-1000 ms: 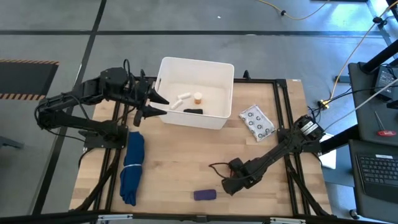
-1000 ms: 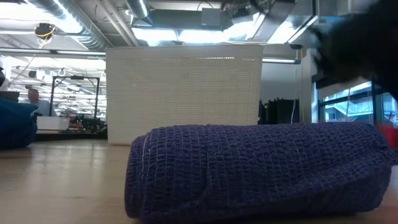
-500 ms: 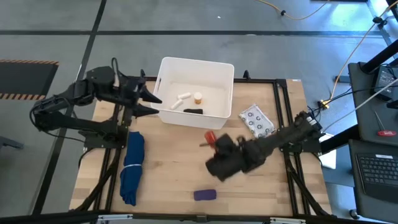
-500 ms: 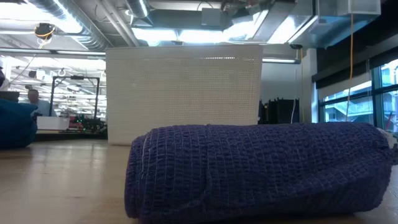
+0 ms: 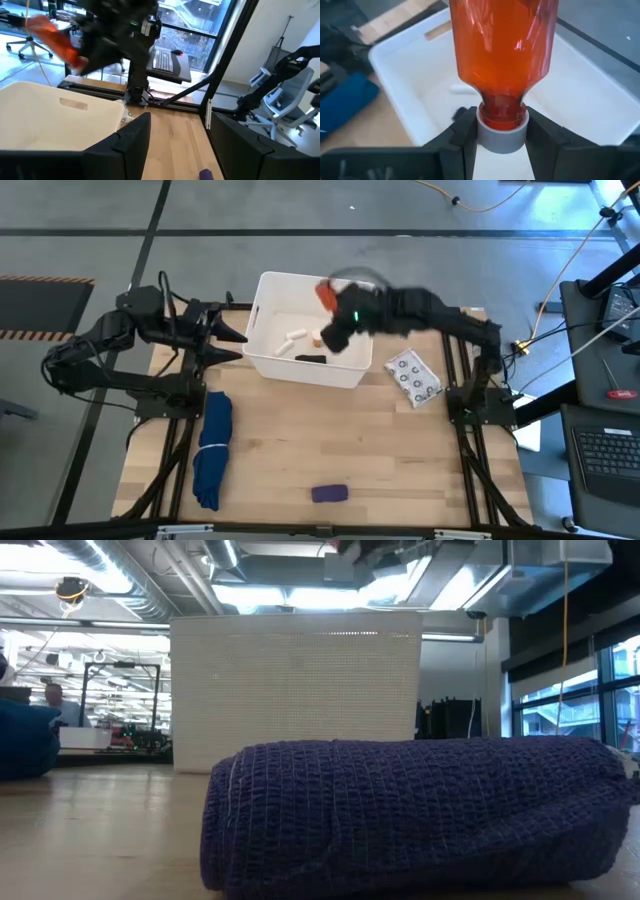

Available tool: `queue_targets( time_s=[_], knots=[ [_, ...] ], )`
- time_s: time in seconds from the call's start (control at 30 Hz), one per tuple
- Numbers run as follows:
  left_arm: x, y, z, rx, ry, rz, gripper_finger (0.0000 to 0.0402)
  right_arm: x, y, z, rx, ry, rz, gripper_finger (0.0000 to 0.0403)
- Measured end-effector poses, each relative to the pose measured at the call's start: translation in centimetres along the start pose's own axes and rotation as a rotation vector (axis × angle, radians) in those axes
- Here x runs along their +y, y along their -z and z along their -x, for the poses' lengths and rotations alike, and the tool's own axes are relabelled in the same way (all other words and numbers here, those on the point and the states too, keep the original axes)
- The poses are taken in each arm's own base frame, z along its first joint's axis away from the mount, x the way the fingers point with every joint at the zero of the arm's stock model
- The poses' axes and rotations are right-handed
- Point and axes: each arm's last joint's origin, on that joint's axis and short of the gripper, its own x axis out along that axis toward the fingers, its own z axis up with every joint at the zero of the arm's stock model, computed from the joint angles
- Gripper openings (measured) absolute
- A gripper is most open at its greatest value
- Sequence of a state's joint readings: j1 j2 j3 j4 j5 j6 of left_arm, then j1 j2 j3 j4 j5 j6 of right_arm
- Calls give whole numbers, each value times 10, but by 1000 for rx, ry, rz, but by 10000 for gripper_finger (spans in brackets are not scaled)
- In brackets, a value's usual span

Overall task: Pick & place medical supplies in basket/bin
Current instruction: Put the orange medicine bottle into the white bin

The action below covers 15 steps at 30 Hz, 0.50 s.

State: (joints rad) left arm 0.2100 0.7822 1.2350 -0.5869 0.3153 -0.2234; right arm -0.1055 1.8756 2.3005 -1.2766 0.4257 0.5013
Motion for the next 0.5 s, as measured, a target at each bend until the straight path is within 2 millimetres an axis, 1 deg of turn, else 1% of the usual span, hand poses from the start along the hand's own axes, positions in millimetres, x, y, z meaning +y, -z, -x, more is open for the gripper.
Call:
queue_targets(
  time_s=[0.1, 0.23, 0.37, 0.5],
  knots=[
    [2, 0, -3, 8, -15, 6, 200, -24, -16, -21, 1, -28, 40, 128],
    [5, 1, -9, 13, -71, 11, 200, -51, -23, -60, 59, -46, 103, 128],
    [11, 2, -17, 26, -154, 17, 200, -71, -17, -103, 175, -63, 168, 128],
    [17, 4, -27, 43, -241, 22, 200, -79, -1, -146, 301, -85, 248, 128]
  ],
)
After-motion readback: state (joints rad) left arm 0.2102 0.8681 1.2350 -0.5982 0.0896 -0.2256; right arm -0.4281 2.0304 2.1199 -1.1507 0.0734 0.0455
